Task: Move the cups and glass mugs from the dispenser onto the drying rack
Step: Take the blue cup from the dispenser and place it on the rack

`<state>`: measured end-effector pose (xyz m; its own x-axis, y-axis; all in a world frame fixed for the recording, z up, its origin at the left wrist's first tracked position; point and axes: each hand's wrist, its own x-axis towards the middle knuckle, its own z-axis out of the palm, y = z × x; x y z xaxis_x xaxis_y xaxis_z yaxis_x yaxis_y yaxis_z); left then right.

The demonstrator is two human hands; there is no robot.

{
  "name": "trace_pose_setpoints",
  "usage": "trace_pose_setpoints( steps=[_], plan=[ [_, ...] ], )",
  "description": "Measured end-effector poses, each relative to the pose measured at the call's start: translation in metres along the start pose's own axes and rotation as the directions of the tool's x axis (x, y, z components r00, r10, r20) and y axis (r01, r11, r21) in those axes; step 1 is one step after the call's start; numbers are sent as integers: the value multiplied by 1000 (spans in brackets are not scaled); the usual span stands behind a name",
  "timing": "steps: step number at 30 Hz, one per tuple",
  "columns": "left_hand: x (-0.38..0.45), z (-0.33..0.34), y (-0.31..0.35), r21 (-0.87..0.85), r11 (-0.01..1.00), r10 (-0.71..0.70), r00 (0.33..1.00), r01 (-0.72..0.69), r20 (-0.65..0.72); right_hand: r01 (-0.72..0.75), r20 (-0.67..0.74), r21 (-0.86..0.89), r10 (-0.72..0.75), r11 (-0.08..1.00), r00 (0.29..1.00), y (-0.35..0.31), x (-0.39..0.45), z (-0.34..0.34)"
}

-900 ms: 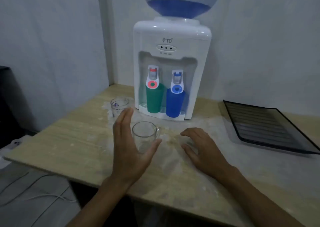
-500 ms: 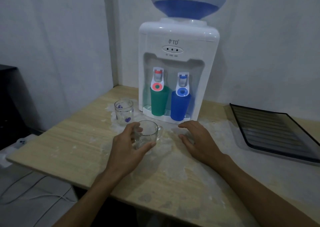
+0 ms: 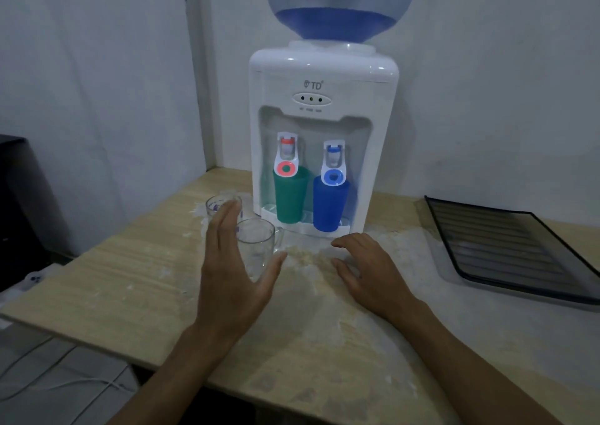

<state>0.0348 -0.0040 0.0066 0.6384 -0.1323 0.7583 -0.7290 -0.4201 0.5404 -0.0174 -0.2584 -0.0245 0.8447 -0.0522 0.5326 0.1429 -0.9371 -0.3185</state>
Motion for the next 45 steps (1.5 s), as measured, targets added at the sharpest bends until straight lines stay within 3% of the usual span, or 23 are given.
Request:
trace_pose_setpoints(
  steps=[2,3,8,17,20,26,33,38,41,45],
  plan=[
    [1,6,21,-61,983,169,984,-172,-47,-24,-13,27,24,999,1000,2,0,-1],
    [5,12,31,-105,976,187,982,-190,-39,-40,-17,44,41,998,999,2,1,-2],
    [30,79,56,-307,951,-32,999,36,19,-53,-156,95,67,994,985,11,-4,-8],
    [38,179,51,-176,976,-147,986,131,-78,-128,-376,123,166,984,912,40,-9,-30],
    [37,187,48,-190,958,-238,966,216,-102,-146,-425,121,184,982,886,47,-9,-32],
    [38,191,37,-200,927,-327,945,316,-24,-148,-451,106,181,983,874,50,-7,-30],
    [45,199,27,-243,884,-385,917,399,104,-168,-440,105,197,980,876,49,-7,-29],
    [45,194,35,-237,878,-406,909,416,91,-178,-441,111,209,978,873,50,-6,-29],
    [39,187,48,-286,829,-469,876,480,111,-176,-441,108,206,978,874,50,-6,-31],
    [21,180,63,-346,735,-529,812,584,246,-165,-446,109,197,980,873,49,-7,-36]
  ],
)
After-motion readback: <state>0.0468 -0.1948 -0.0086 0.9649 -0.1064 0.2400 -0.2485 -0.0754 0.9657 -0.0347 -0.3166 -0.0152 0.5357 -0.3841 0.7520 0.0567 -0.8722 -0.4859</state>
